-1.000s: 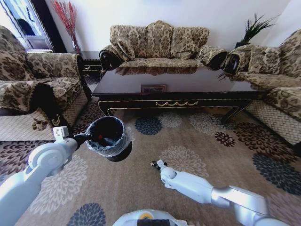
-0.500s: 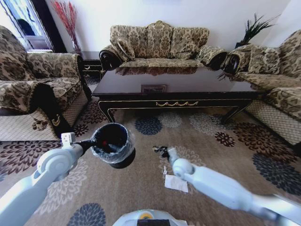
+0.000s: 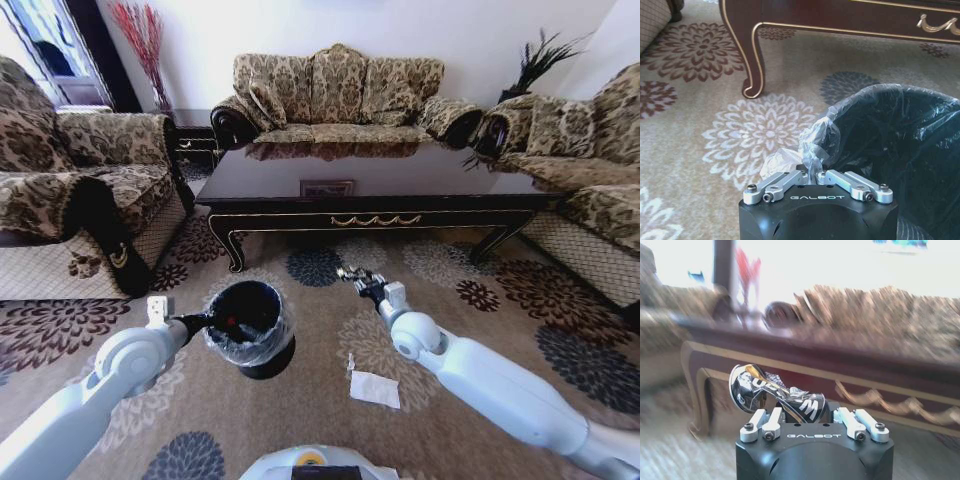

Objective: Move to the front of the table and pick up the trash from the floor, then place it into the trash bin.

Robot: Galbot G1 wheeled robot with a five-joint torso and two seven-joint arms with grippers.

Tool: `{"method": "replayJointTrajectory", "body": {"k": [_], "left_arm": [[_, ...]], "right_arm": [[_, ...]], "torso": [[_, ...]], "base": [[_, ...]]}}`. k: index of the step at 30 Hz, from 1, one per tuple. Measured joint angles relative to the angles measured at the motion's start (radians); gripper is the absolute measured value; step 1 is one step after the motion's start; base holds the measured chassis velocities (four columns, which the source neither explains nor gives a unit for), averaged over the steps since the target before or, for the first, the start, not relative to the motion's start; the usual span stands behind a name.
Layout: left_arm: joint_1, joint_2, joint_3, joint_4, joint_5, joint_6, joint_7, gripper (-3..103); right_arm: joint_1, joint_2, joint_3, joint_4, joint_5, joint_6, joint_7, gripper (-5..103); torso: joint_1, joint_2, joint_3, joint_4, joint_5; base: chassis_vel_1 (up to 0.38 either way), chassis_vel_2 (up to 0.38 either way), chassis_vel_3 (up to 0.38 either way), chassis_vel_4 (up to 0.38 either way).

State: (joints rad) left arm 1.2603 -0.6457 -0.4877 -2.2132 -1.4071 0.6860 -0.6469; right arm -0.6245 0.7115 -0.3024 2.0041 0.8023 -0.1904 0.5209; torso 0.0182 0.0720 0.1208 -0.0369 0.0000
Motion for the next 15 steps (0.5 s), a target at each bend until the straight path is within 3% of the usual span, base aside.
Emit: {"method": "replayJointTrajectory", "body": {"k": [2,7,11,15], "left_arm": [[-0.011,-0.013,0.019,0.001,0.003,0.0,0.0,3],[-0.02,-0.026,0.028,0.012,0.011,0.0,0.0,3],[-0.015,-0.033,0.022,0.008,0.01,0.0,-0.001,3],[-0.011,-0.033,0.02,0.004,0.009,0.0,-0.005,3]], "right_arm": [[0.031,0.027,-0.04,0.048,-0.003,0.057,-0.021,36],[0.057,0.053,-0.113,0.096,-0.011,0.105,-0.058,36],[0.086,0.086,-0.245,0.102,-0.103,0.19,-0.129,36],[0.103,0.109,-0.299,0.086,-0.15,0.227,-0.156,36]], "torso": [[0.0,0.0,0.0,0.0,-0.0003],[0.0,0.0,0.0,0.0002,-0.0003],[0.0,0.0,0.0,-0.0001,-0.0002],[0.0,0.0,0.0,0.0001,0.0]], "base": [[0.0,0.0,0.0,0.0],[0.0,0.0,0.0,0.0],[0.0,0.0,0.0,0.0],[0.0,0.0,0.0,0.0]]}}
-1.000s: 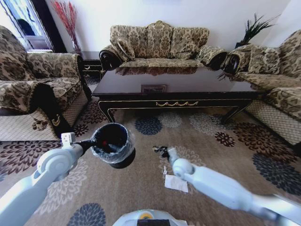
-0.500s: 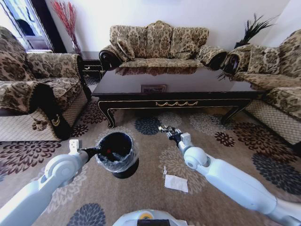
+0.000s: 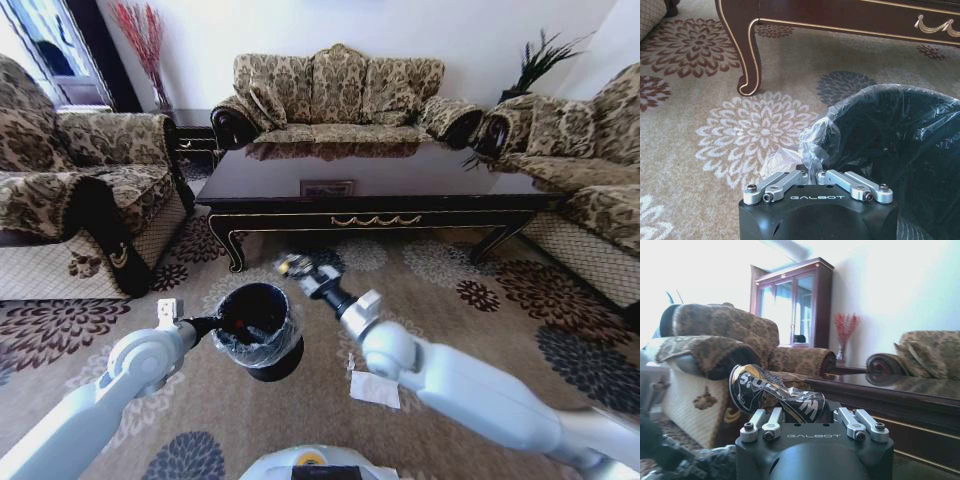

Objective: Move to the front of the table and pick up the trash from the floor, then place it into the trash bin.

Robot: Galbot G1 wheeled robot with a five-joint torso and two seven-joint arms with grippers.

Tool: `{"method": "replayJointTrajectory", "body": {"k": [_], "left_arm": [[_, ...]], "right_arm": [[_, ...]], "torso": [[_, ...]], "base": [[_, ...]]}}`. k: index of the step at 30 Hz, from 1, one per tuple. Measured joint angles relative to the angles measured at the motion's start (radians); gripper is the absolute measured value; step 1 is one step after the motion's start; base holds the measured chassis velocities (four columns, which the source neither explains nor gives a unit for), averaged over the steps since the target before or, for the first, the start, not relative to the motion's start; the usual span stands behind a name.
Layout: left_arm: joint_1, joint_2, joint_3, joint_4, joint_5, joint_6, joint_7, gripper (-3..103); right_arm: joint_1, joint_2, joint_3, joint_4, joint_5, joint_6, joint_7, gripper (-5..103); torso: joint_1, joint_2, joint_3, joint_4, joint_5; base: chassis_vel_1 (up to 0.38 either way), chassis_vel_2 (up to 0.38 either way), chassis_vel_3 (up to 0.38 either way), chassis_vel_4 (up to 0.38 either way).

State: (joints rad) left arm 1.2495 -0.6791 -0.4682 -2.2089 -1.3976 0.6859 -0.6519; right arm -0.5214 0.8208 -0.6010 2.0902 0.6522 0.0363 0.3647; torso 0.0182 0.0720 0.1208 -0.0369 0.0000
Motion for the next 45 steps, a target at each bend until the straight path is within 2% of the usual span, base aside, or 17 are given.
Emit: {"method": "replayJointTrajectory", "body": {"k": [7,18,19,21,22,23,24,25,27,29,33,36,37,42,43,44,45], "left_arm": [[0.006,-0.005,-0.006,-0.003,-0.003,0.0,-0.001,3],[0.004,-0.002,-0.022,0.003,-0.009,-0.003,0.0,3],[0.004,-0.002,-0.022,0.004,-0.009,-0.003,0.0,3],[0.003,-0.002,-0.022,0.005,-0.009,-0.003,0.0,3],[0.003,-0.002,-0.022,0.006,-0.009,-0.003,0.0,3],[0.003,-0.001,-0.022,0.007,-0.009,-0.003,0.001,3],[0.002,-0.001,-0.022,0.008,-0.009,-0.003,0.001,3],[0.002,0.0,-0.023,0.008,-0.009,-0.003,0.001,3],[0.002,0.0,-0.024,0.008,-0.009,-0.003,0.002,3],[0.005,0.001,-0.028,0.007,-0.009,-0.004,0.002,3],[0.015,0.001,-0.041,0.002,-0.009,-0.004,0.002,3],[0.023,0.002,-0.05,-0.001,-0.009,-0.004,0.002,3],[0.03,0.004,-0.059,-0.002,-0.008,-0.004,0.002,3],[0.037,0.006,-0.07,0.002,-0.001,-0.004,0.003,3],[0.035,0.002,-0.079,0.014,0.004,-0.006,0.003,3],[0.035,0.002,-0.079,0.014,0.004,-0.006,0.003,3],[0.03,-0.001,-0.089,0.018,0.004,-0.007,0.003,3]], "right_arm": [[0.066,0.057,-0.1,-0.063,-0.06,-0.005,-0.005,36],[0.086,0.068,-0.153,-0.108,-0.077,-0.03,0.006,33],[0.086,0.068,-0.155,-0.108,-0.076,-0.031,0.006,43],[0.087,0.067,-0.157,-0.108,-0.072,-0.031,0.006,43],[0.087,0.067,-0.158,-0.107,-0.071,-0.031,0.006,54],[0.088,0.066,-0.159,-0.106,-0.07,-0.032,0.006,54],[0.09,0.064,-0.16,-0.105,-0.07,-0.032,0.005,65],[0.091,0.062,-0.161,-0.104,-0.07,-0.032,0.005,71],[0.092,0.061,-0.161,-0.102,-0.07,-0.032,0.005,71],[0.092,0.057,-0.16,-0.096,-0.069,-0.032,0.004,82],[0.085,0.047,-0.145,-0.078,-0.061,-0.029,0.003,96],[0.075,0.04,-0.125,-0.065,-0.051,-0.029,0.002,96],[0.061,0.027,-0.083,-0.048,-0.026,-0.032,0.002,100],[0.045,-0.003,0.002,-0.026,0.041,-0.059,0.009,100],[0.028,-0.028,0.07,-0.026,0.091,-0.105,0.038,100],[0.028,-0.028,0.07,-0.026,0.091,-0.105,0.038,100],[-0.009,-0.043,0.123,-0.055,0.152,-0.166,0.086,100]], "torso": [[0.0,0.0,0.0,0.0,0.0],[0.0,0.0,0.0,-0.0001,0.0],[0.0,0.0,0.0,-0.0001,0.0],[0.0,0.0,0.0,-0.0001,0.0],[0.0,0.0,0.0,-0.0001,0.0],[0.0,0.0,0.0,-0.0001,0.0],[0.0,0.0,0.0,-0.0001,0.0],[0.0,0.0,0.0,-0.0001,0.0],[0.0,0.0,0.0,-0.0001,0.0],[0.0,0.0,0.0,-0.0001,0.0],[0.0,0.0,0.0,0.0,0.0],[0.0,0.0,0.0,-0.0001,0.0],[0.0,0.0,0.0,-0.0001,0.0],[0.0,0.0,0.0,-0.0001,0.0],[0.0,0.0,0.0,0.0,0.0001],[0.0,0.0,0.0,0.0,0.0001],[0.0,0.0,0.0,0.0,0.0]], "base": [[0.0,0.0,0.0,0.0],[0.0,0.0,0.0,0.0],[0.0,0.0,0.0,0.0],[0.0,0.0,0.0,0.0],[0.0,0.0,0.0,0.0],[0.0,0.0,0.0,0.0],[0.0,0.0,0.0,0.0],[0.0,0.0,0.0,0.0],[0.0,0.0,0.0,0.0],[0.0,0.0,0.0,0.0],[0.0,0.0,0.0,0.0],[0.0,0.0,0.0,0.0],[0.0,0.0,0.0,0.0],[0.0,0.0,0.0,0.0],[0.0,0.0,0.0,0.0],[0.0,0.0,0.0,0.0],[0.0,0.0,0.0,0.0]]}}
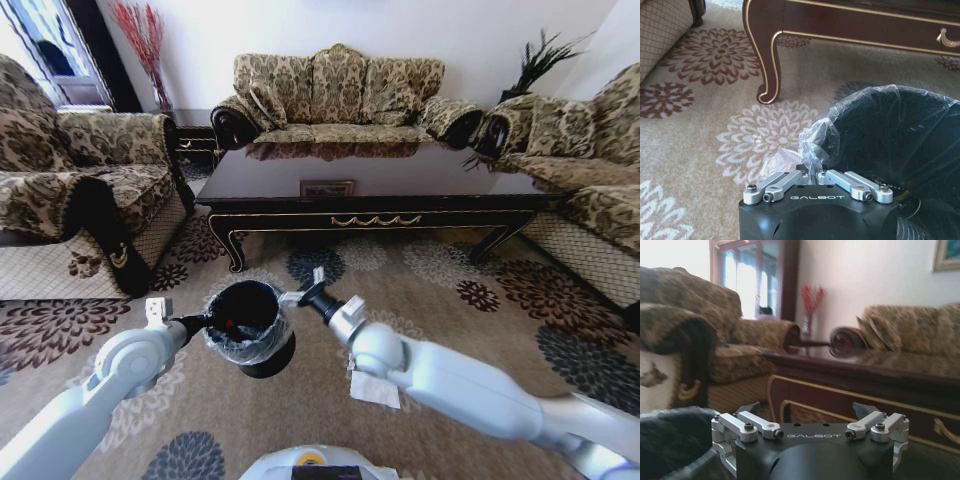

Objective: Move to the front of the table and pick up the trash from the floor, then place it into the trash bin.

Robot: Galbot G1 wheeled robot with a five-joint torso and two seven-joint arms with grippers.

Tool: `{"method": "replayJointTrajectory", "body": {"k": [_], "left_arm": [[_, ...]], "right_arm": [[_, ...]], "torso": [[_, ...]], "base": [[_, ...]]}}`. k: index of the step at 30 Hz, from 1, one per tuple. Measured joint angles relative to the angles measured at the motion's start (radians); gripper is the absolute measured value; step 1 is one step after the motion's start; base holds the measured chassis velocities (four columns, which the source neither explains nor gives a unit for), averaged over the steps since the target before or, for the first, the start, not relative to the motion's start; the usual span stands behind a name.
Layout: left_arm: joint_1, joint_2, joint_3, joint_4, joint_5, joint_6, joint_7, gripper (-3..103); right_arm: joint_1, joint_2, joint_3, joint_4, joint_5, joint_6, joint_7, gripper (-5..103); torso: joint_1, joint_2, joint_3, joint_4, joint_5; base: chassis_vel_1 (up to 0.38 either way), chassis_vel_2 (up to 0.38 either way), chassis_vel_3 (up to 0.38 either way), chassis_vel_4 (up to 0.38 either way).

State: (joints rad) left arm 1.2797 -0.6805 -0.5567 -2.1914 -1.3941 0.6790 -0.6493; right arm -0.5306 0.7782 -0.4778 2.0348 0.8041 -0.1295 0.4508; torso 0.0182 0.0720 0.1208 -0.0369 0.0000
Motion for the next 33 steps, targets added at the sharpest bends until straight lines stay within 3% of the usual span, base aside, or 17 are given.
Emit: {"method": "replayJointTrajectory", "body": {"k": [3,8,11,16,25,33], "left_arm": [[-0.009,-0.001,-0.013,-0.005,-0.004,-0.002,0.0,3],[-0.025,0.009,-0.02,-0.018,-0.016,-0.004,0.002,3],[-0.03,0.017,-0.024,-0.031,-0.024,-0.007,0.004,3],[-0.03,0.015,-0.028,-0.035,-0.025,-0.008,0.004,3],[-0.026,0.01,-0.033,-0.043,-0.024,-0.011,0.004,3],[-0.029,0.01,-0.034,-0.032,-0.023,-0.011,0.005,3]], "right_arm": [[-0.073,-0.007,0.046,-0.073,0.063,-0.071,0.061,100],[-0.171,0.0,0.083,-0.156,0.072,-0.114,0.099,100],[-0.262,0.04,0.097,-0.249,0.121,-0.171,0.152,100],[-0.281,0.103,0.071,-0.406,0.163,-0.214,0.196,100],[-0.236,0.173,-0.003,-0.616,0.156,-0.246,0.203,100],[-0.211,0.189,-0.017,-0.632,0.192,-0.269,0.198,100]], "torso": [[0.0,0.0,0.0,0.0,0.0001],[0.0,0.0,0.0,-0.0003,0.0001],[0.0,0.0,0.0,-0.0004,0.0003],[0.0,0.0,0.0,0.0001,0.0001],[0.0,0.0,0.0,0.0,-0.0001],[0.0,0.0,0.0,0.0,-0.0002]], "base": [[0.0,0.0,0.0,0.0],[0.0,0.0,0.0,0.0],[0.0,0.0,0.0,0.0],[0.0,0.0,0.0,0.0],[0.0,0.0,0.0,0.0],[0.0,0.0,0.0,0.0]]}}
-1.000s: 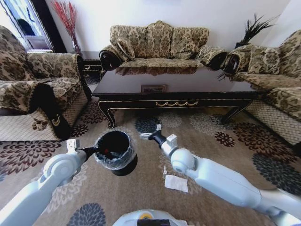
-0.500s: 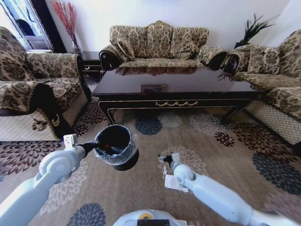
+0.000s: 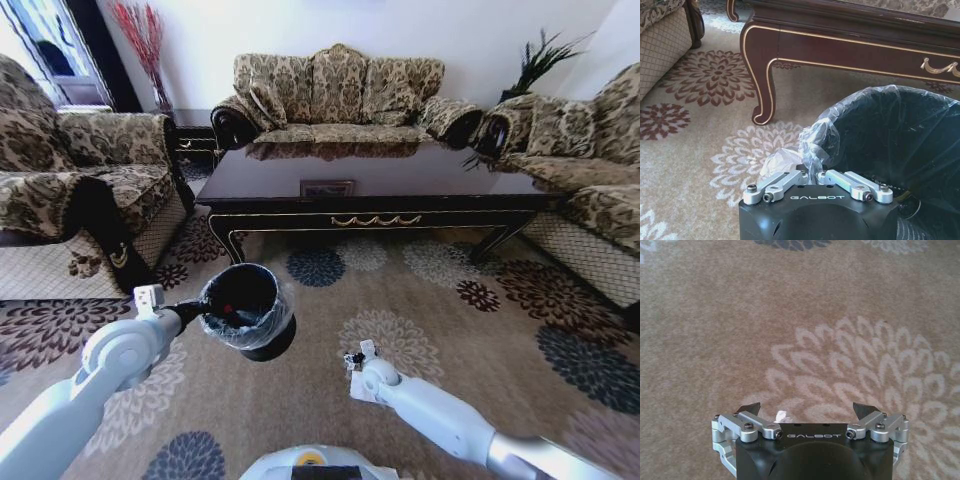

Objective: Move to the front of the table and pick up the trash from the floor, then place it into the trash bin.

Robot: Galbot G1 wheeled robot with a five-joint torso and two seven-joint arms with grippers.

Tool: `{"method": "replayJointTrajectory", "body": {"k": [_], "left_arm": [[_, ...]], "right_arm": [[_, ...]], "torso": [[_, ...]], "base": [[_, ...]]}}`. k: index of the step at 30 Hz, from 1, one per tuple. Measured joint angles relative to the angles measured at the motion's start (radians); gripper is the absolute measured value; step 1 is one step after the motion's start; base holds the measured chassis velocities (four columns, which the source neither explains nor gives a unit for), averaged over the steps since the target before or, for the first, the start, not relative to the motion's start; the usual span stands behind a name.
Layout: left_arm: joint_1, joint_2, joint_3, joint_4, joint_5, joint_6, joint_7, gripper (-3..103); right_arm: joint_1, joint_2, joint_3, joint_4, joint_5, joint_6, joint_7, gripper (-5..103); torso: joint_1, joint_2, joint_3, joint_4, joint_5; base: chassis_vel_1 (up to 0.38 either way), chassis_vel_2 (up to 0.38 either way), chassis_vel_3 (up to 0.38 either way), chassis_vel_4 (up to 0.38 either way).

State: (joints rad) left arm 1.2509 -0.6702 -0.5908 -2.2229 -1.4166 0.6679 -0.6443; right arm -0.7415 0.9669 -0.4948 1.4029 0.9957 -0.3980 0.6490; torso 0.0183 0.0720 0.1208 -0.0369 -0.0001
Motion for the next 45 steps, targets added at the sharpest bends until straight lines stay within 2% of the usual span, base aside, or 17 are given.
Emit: {"method": "replayJointTrajectory", "body": {"k": [18,19,20,23,25,28,29,30,32,33,34,38,39,41,43,45], "left_arm": [[-0.008,-0.005,0.011,0.012,0.005,-0.001,0.004,3],[-0.008,-0.005,0.011,0.012,0.005,-0.001,0.004,3],[-0.008,-0.005,0.011,0.012,0.005,-0.001,0.004,3],[-0.008,-0.005,0.011,0.011,0.005,-0.002,0.004,3],[-0.007,-0.004,0.01,0.009,0.006,-0.002,0.005,3],[-0.005,-0.004,0.01,0.009,0.006,-0.002,0.005,3],[-0.004,-0.004,0.01,0.009,0.007,-0.002,0.005,3],[-0.003,-0.004,0.01,0.009,0.009,-0.002,0.006,3],[-0.002,-0.004,0.01,0.009,0.012,-0.003,0.008,3],[-0.002,-0.005,0.01,0.01,0.016,-0.004,0.011,3],[-0.002,-0.005,0.01,0.01,0.016,-0.004,0.011,3],[-0.004,-0.007,0.013,0.014,0.025,-0.007,0.018,3],[-0.004,-0.007,0.013,0.014,0.025,-0.007,0.018,3],[-0.004,-0.008,0.014,0.014,0.025,-0.007,0.02,3],[-0.004,-0.008,0.014,0.014,0.025,-0.007,0.02,3],[-0.004,-0.008,0.015,0.014,0.026,-0.008,0.02,3]], "right_arm": [[-0.017,0.033,-0.05,-0.08,-0.044,-0.003,-0.032,98],[-0.02,0.037,-0.051,-0.084,-0.049,-0.004,-0.034,88],[-0.022,0.039,-0.052,-0.087,-0.051,-0.004,-0.034,82],[-0.028,0.044,-0.054,-0.093,-0.056,-0.004,-0.035,77],[-0.036,0.05,-0.055,-0.101,-0.068,-0.003,-0.039,65],[-0.041,0.053,-0.055,-0.104,-0.075,0.0,-0.042,60],[-0.043,0.056,-0.055,-0.106,-0.08,0.002,-0.045,49],[-0.045,0.056,-0.055,-0.106,-0.082,0.003,-0.046,44],[-0.045,0.057,-0.056,-0.106,-0.083,0.004,-0.047,44],[-0.045,0.057,-0.056,-0.104,-0.083,0.005,-0.047,38],[-0.045,0.057,-0.056,-0.104,-0.083,0.005,-0.047,38],[-0.049,0.044,-0.057,-0.094,-0.086,0.009,-0.046,17],[-0.049,0.044,-0.057,-0.094,-0.086,0.009,-0.046,17],[-0.054,0.028,-0.056,-0.076,-0.093,0.016,-0.045,6],[-0.056,0.022,-0.054,-0.066,-0.095,0.02,-0.045,6],[-0.065,0.001,-0.043,-0.022,-0.101,0.029,-0.045,1]], "torso": [[0.0,0.0,0.0,-0.0001,0.0001],[0.0,0.0,0.0,0.0,0.0001],[0.0,0.0,0.0,0.0,0.0001],[0.0,0.0,0.0,-0.0001,0.0001],[0.0,0.0,0.0,0.0001,0.0002],[0.0,0.0,0.0,0.0002,0.0002],[0.0,0.0,0.0,0.0003,0.0003],[0.0,0.0,0.0,0.0003,0.0004],[0.0,0.0,0.0,0.0004,0.0005],[0.0,0.0,0.0,0.0005,0.0007],[0.0,0.0,0.0,0.0005,0.0007],[0.0,0.0,0.0,-0.0004,-0.0003],[0.0,0.0,0.0,-0.0004,-0.0003],[0.0,0.0,0.0,-0.0009,-0.0002],[0.0,0.0,0.0,-0.0009,0.0],[0.0,0.0,0.0,-0.0003,0.0]], "base": [[0.0,0.0,0.0,0.0],[0.0,0.0,0.0,0.0],[0.0,0.0,0.0,0.0],[0.0,0.0,0.0,0.0],[0.0,0.0,0.0,0.0],[0.0,0.0,0.0,0.0],[0.0,0.0,0.0,0.0],[0.0,0.0,0.0,0.0],[0.0,0.0,0.0,0.0],[0.0,0.0,0.0,0.0],[0.0,0.0,0.0,0.0],[0.0,0.0,0.0,0.0],[0.0,0.0,0.0,0.0],[0.0,0.0,0.0,0.0],[0.0,0.0,0.0,0.0],[0.0,0.0,0.0,0.0]]}}
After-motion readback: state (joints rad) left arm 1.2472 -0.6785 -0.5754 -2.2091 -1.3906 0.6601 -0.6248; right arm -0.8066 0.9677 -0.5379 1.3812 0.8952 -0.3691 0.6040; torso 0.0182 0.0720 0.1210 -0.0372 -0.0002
